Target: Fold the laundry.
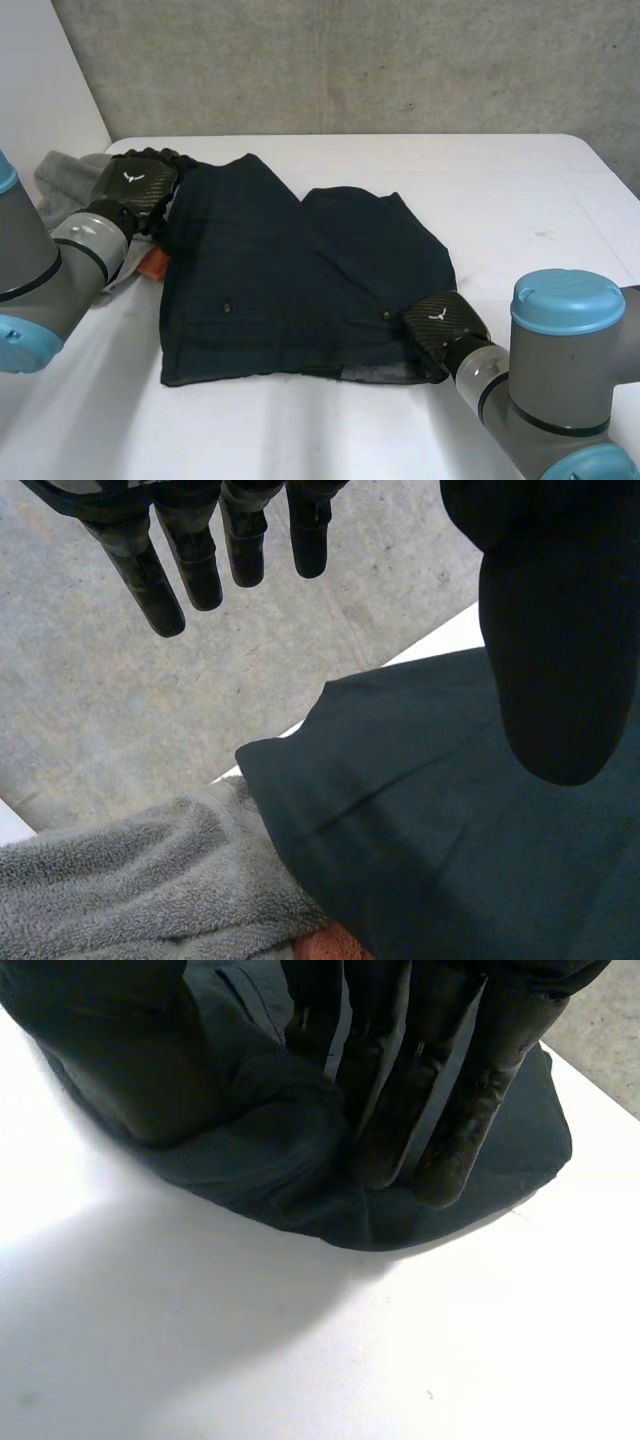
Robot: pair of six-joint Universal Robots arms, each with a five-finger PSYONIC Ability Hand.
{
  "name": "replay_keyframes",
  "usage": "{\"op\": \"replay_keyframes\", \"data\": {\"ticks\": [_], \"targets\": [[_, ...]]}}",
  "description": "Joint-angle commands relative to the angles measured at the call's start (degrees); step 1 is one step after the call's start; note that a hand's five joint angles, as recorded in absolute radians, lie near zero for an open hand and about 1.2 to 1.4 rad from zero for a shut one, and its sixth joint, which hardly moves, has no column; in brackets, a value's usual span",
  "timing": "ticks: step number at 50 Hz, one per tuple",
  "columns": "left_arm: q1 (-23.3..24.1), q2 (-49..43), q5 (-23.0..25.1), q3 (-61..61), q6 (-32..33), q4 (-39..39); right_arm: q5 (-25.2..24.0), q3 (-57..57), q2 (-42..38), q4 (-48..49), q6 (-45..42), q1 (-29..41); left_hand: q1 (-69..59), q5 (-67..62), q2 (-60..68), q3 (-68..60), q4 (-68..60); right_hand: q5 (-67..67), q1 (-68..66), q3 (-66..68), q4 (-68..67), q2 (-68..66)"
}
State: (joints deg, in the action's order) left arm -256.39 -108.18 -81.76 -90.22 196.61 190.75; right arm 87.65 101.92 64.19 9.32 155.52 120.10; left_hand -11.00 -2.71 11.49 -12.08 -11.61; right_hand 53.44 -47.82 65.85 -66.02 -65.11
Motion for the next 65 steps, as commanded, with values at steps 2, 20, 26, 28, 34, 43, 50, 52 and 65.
{"op": "replay_keyframes", "data": {"ticks": [2,20,26,28,34,43,50,52,65], "targets": [[-0.34,1.74,0.02,-1.09,0.01,0.06,-0.02,-0.92,1.28,2.45,-1.97,-0.92,0.78,2.50,-1.28,1.87,1.39,16.56,-32.18,14.15,-13.98,-14.89],[-1.48,7.54,0.29,-5.49,0.18,0.06,-0.29,-31.93,-12.41,3.16,-21.40,-20.52,0.95,2.66,-1.44,2.03,1.56,16.56,-32.18,14.15,-13.98,-14.89],[-0.78,6.84,0.81,-5.58,0.18,0.15,-0.81,-47.23,-22.78,3.33,-22.02,-20.35,0.61,2.33,-1.11,1.70,1.23,16.56,-32.18,14.15,-13.98,-14.89],[-0.61,5.97,1.08,-5.49,0.18,0.41,-1.16,-53.29,-27.27,3.42,-21.84,-20.35,0.45,2.16,-0.94,1.53,1.06,16.56,-32.18,14.15,-13.98,-14.89],[1.59,1.48,1.43,-4.35,0.71,2.34,0.59,-59.91,-30.71,1.67,-21.40,-20.26,-0.73,0.98,0.24,0.35,-0.12,-52.04,36.42,-54.45,54.62,53.70],[4.49,-7.12,5.11,0.04,5.96,2.96,8.15,-50.16,-16.66,-18.88,-20.61,-20.96,-2.91,-1.20,2.42,-1.83,-2.30,-53.44,37.82,-55.85,56.02,55.11],[5.98,-12.22,8.55,2.51,14.15,2.96,6.93,-37.52,-5.59,-28.30,-15.18,-20.96,-6.94,-5.23,6.45,-5.86,-6.33,-53.44,37.82,-55.85,56.02,55.11],[6.78,-14.51,8.64,4.00,15.91,2.88,5.87,-34.52,-3.47,-28.31,-13.59,-21.05,-9.81,-8.09,9.31,-8.72,-9.20,-53.44,37.82,-55.85,56.02,55.11],[8.36,-22.86,8.73,11.55,17.06,2.61,-8.99,-5.87,13.14,-21.99,-2.33,-20.35,-23.59,-21.88,23.10,-22.51,-22.98,-47.13,31.52,-49.54,49.71,48.80]]}}
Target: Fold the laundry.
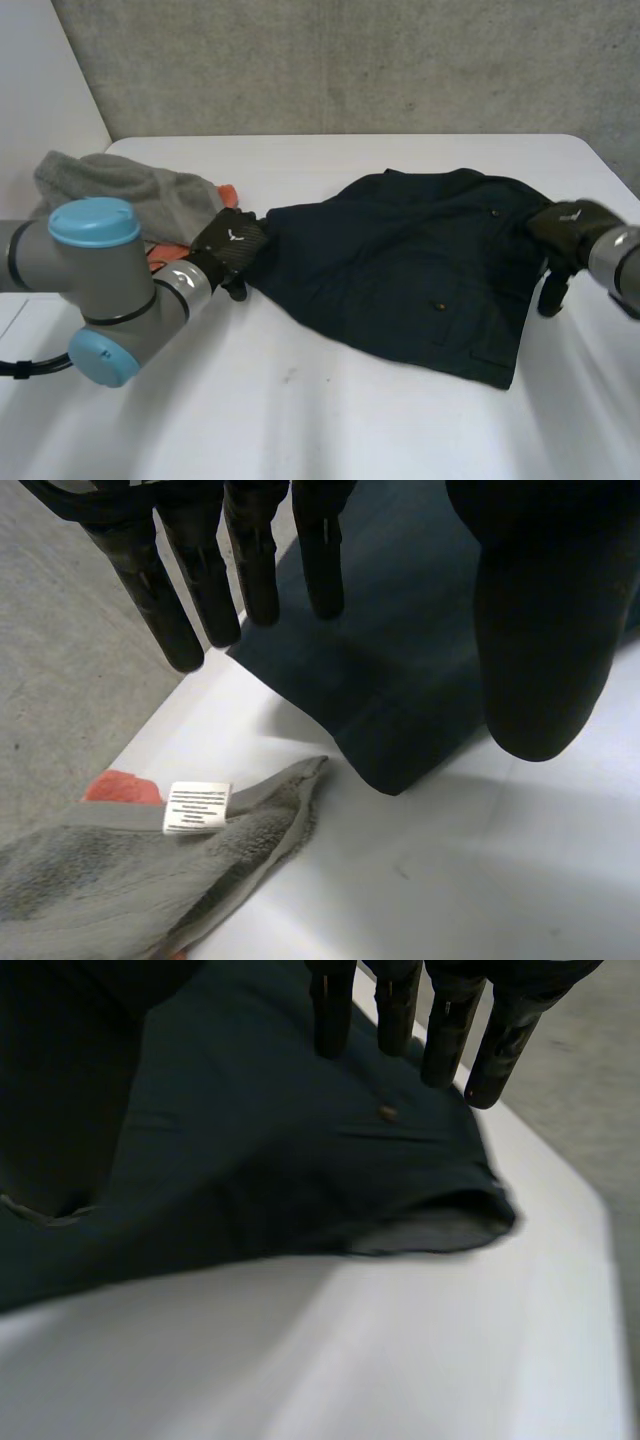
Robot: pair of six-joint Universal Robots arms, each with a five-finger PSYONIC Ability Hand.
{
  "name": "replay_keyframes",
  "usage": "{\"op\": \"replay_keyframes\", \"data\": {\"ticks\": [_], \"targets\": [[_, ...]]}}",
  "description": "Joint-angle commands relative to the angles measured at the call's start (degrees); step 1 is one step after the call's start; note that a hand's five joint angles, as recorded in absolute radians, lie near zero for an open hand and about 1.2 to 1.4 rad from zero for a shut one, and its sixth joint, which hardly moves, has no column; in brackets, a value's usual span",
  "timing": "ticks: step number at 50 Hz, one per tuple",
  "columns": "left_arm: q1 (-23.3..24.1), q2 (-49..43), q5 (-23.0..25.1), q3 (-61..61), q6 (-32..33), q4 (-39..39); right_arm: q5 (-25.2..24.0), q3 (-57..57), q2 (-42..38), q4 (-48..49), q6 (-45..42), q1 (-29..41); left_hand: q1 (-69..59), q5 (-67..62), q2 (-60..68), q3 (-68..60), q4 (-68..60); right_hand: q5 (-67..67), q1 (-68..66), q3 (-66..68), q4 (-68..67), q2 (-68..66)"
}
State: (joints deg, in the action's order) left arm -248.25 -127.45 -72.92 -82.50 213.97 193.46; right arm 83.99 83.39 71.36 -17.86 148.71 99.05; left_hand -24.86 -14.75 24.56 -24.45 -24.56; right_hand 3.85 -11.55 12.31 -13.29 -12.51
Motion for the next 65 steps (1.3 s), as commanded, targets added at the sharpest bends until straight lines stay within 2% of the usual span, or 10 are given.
{"op": "replay_keyframes", "data": {"ticks": [1,12,27,33,35,36,42,50,54,65], "targets": [[0.22,-3.95,-0.03,4.18,-0.31,-0.10,-5.33,14.07,6.59,6.16,4.83,0.88,-9.75,-9.86,10.05,-10.16,-10.04,2.62,-4.92,4.17,-3.18,-3.96],[0.22,-8.08,-0.03,8.49,-0.13,-0.19,-3.40,26.29,7.56,19.08,7.03,5.45,-14.96,-15.07,15.26,-15.37,-15.25,4.13,-6.43,5.68,-4.69,-5.47],[0.66,-10.98,0.14,10.60,-0.13,0.34,-2.96,29.64,4.66,23.66,7.21,5.63,-35.48,-35.59,35.78,-35.89,-35.77,16.24,-18.54,17.79,-16.80,-17.58],[1.27,-11.42,0.14,11.22,-0.13,0.34,-2.26,29.73,2.47,25.68,6.60,5.90,-49.59,-49.70,49.89,-50.00,-49.88,33.20,-35.49,34.74,-33.76,-34.54],[1.27,-11.42,0.14,11.13,-0.13,0.34,-1.99,29.55,1.76,26.38,6.51,5.81,-55.13,-55.24,55.43,-55.54,-55.42,48.80,-51.09,50.34,-49.36,-50.13],[1.45,-11.42,0.14,11.13,-0.04,0.34,-1.47,29.20,1.15,26.99,6.51,5.81,-55.14,-55.25,55.44,-55.55,-55.44,65.98,-68.27,67.52,-66.54,-67.32],[2.85,-9.49,-0.91,11.04,1.62,0.16,0.38,28.15,2.29,29.19,6.33,5.37,-55.14,-55.25,55.44,-55.55,-55.44,66.15,-68.45,67.69,-66.71,-67.49],[3.12,7.72,-6.79,7.97,-0.04,0.16,1.00,17.98,15.36,25.52,2.91,6.16,-55.14,-55.25,55.44,-55.55,-55.44,66.15,-68.45,67.69,-66.71,-67.49],[3.30,18.79,-8.82,6.83,-5.30,0.25,0.74,8.67,20.38,18.94,3.08,5.81,-55.14,-55.25,55.44,-55.55,-55.44,66.15,-68.45,67.69,-66.71,-67.49],[2.86,43.23,-9.79,6.73,-14.98,0.51,0.73,-16.22,21.89,6.70,3.52,5.54,-55.14,-55.25,55.44,-55.55,-55.44,66.15,-68.45,67.69,-66.71,-67.49]]}}
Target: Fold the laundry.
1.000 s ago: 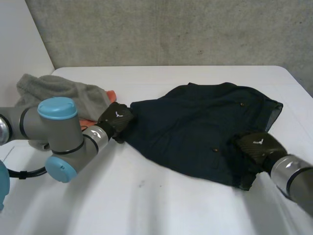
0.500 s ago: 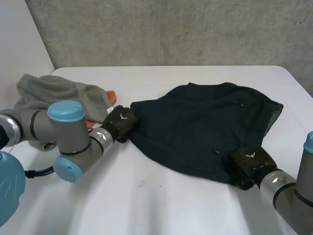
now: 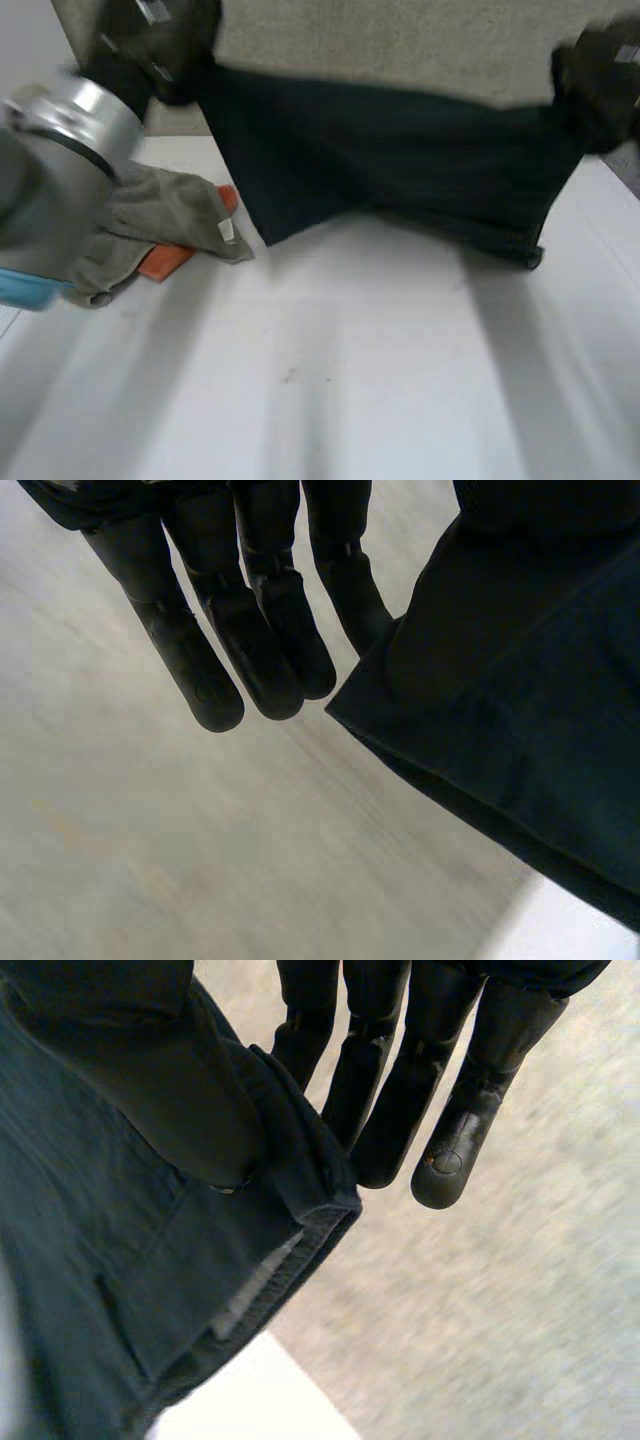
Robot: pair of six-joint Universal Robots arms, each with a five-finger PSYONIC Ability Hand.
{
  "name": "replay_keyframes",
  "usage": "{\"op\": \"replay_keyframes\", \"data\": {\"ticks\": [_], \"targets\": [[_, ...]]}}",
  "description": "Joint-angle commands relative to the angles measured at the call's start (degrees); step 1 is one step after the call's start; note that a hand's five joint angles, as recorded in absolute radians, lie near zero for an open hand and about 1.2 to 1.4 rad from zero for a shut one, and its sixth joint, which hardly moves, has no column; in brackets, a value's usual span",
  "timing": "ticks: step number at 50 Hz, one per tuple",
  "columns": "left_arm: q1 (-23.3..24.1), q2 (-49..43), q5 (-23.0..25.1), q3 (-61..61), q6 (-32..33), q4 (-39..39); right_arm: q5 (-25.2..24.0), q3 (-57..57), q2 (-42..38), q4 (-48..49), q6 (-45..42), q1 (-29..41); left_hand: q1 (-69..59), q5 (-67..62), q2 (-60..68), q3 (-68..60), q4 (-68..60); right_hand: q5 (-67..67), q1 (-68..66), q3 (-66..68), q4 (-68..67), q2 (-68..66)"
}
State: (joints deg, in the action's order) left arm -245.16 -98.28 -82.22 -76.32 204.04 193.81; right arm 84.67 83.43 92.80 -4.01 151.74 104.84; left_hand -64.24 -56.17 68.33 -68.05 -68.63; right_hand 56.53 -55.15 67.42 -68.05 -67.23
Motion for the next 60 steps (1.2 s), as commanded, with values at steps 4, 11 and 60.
{"op": "replay_keyframes", "data": {"ticks": [4,11,60], "targets": [[-0.23,18.81,-3.90,2.66,-5.84,0.25,0.23,-24.53,0.54,-11.10,0.66,0.36,-15.76,-13.83,11.67,-11.95,-11.37,13.47,-24.85,12.58,-11.95,-12.77],[-0.41,16.19,-4.79,4.78,-5.49,-0.36,-0.65,-29.37,-3.66,-15.23,1.19,0.10,-15.76,-13.83,11.67,-11.95,-11.37,13.47,-24.85,12.58,-11.95,-12.77],[8.29,-6.06,-11.91,-13.57,3.30,-3.61,-3.28,-14.81,-29.09,-14.00,-10.58,3.45,39.41,41.34,-43.50,43.22,43.80,-56.53,45.15,-57.42,58.05,57.23]]}}
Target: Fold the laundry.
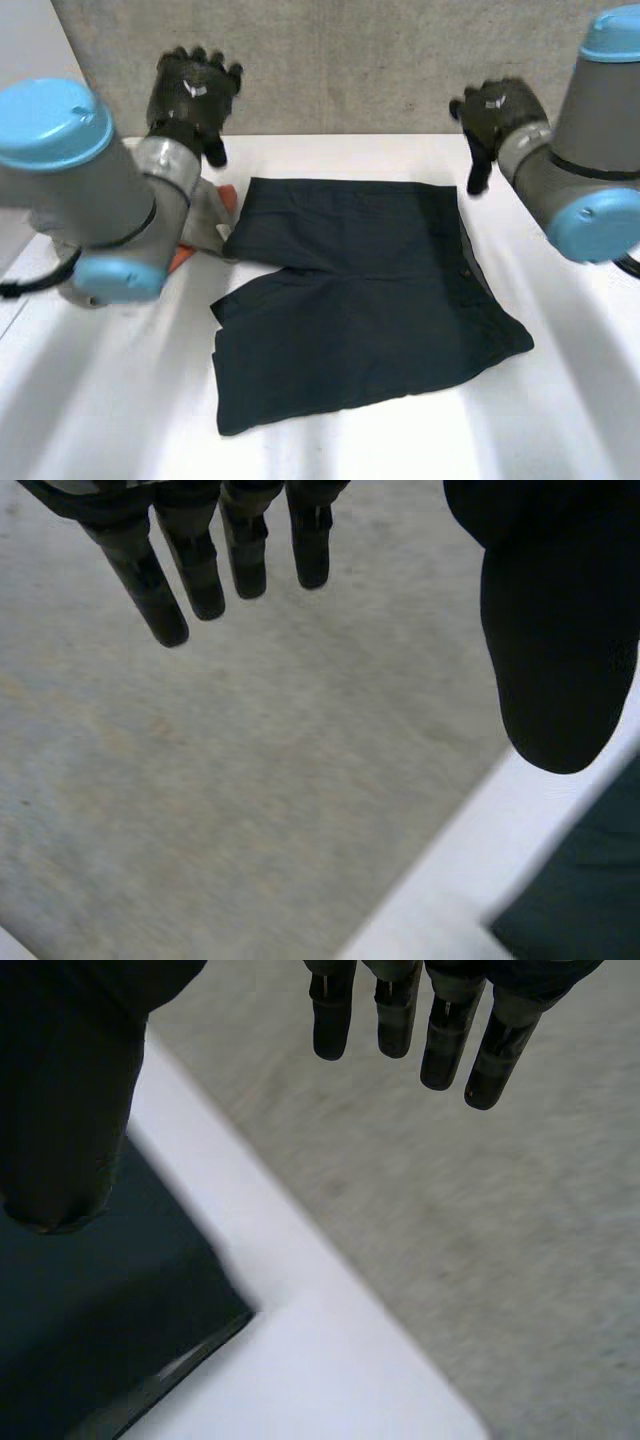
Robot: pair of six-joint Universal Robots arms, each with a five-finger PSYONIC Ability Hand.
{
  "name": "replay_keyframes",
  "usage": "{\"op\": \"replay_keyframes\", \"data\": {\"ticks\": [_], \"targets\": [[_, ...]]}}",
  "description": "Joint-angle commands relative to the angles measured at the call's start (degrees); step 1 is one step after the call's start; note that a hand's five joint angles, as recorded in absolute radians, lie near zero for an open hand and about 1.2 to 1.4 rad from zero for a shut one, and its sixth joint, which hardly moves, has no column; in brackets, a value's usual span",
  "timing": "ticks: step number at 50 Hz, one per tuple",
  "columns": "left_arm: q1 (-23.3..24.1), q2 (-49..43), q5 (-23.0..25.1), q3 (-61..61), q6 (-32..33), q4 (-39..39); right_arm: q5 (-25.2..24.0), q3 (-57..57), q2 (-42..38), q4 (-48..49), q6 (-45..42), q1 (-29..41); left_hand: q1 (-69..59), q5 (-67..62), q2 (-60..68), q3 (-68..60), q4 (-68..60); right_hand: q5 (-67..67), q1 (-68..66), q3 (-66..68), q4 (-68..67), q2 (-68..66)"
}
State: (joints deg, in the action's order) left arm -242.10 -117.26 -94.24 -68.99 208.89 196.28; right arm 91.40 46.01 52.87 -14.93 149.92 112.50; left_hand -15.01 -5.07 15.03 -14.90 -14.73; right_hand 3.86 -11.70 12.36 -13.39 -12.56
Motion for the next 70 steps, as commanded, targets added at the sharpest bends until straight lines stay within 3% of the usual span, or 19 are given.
{"op": "replay_keyframes", "data": {"ticks": [1,9,12,16,30,35,39,51,55,57,60,65,70], "targets": [[5.75,13.98,0.11,-22.75,-2.17,-7.05,-10.97,25.16,11.98,-3.00,-9.55,-5.09,-12.34,-12.28,12.32,-12.45,-12.62,-3.86,1.70,-2.36,3.39,2.56],[8.75,18.21,0.72,-34.98,-12.18,-17.94,-20.10,44.58,18.23,0.25,-13.16,-12.21,-22.12,-22.06,22.09,-22.23,-22.39,15.20,-17.37,16.70,-15.67,-16.50],[10.59,17.51,2.21,-36.47,-16.83,-23.74,-22.84,49.17,18.23,1.13,-13.69,-14.15,-23.30,-23.24,23.28,-23.41,-23.57,15.56,-17.73,17.06,-16.04,-16.86],[10.33,17.07,4.14,-37.70,-18.43,-25.78,-25.39,53.13,18.14,2.62,-14.92,-16.61,-22.46,-22.40,22.44,-22.57,-22.74,15.90,-18.07,17.40,-16.37,-17.20],[7.26,11.71,3.45,-37.18,-18.17,-18.48,-26.98,59.81,17.62,13.79,-15.36,-18.37,-19.60,-19.54,19.58,-19.71,-19.87,20.09,-22.26,21.59,-20.57,-21.40],[7.25,9.77,3.45,-36.65,-17.99,-16.20,-26.89,60.34,17.35,16.25,-15.18,-18.28,-21.27,-21.21,21.25,-21.38,-21.55,40.08,-42.25,41.58,-40.55,-41.38],[7.25,7.84,3.18,-36.30,-17.82,-14.35,-26.54,60.60,17.44,18.27,-15.10,-18.11,-22.80,-22.73,22.77,-22.91,-23.07,64.46,-66.63,65.96,-64.94,-65.76],[8.75,7.57,2.57,-36.39,-17.82,-14.26,-26.10,61.92,17.62,18.01,-14.57,-18.54,-16.90,-16.84,16.88,-17.01,-17.18,66.14,-68.30,67.64,-66.61,-67.44],[8.84,9.33,2.57,-36.39,-17.73,-14.18,-25.83,62.62,17.97,18.01,-14.66,-18.55,-30.50,-30.43,30.47,-30.61,-30.77,66.14,-68.30,67.64,-66.61,-67.44],[8.75,8.98,2.22,-36.47,-17.73,-14.18,-25.75,62.62,18.23,17.84,-14.66,-18.55,-48.62,-48.55,48.59,-48.73,-48.89,66.14,-68.30,67.64,-66.61,-67.44],[8.84,7.41,1.69,-36.56,-17.55,-14.26,-25.66,62.71,19.37,17.31,-14.66,-18.63,-64.97,-64.90,64.94,-65.08,-65.24,66.14,-68.30,67.64,-66.61,-67.44],[9.36,8.18,-0.33,-36.21,-15.72,-17.16,-24.96,62.27,23.85,12.92,-15.27,-18.90,-64.99,-64.93,64.97,-65.10,-65.27,66.14,-68.30,67.64,-66.61,-67.44],[10.50,16.18,-0.51,-36.83,-9.65,-24.88,-24.16,60.70,32.27,-0.14,-20.69,-21.26,-64.99,-64.93,64.97,-65.10,-65.27,66.14,-68.30,67.64,-66.61,-67.44]]}}
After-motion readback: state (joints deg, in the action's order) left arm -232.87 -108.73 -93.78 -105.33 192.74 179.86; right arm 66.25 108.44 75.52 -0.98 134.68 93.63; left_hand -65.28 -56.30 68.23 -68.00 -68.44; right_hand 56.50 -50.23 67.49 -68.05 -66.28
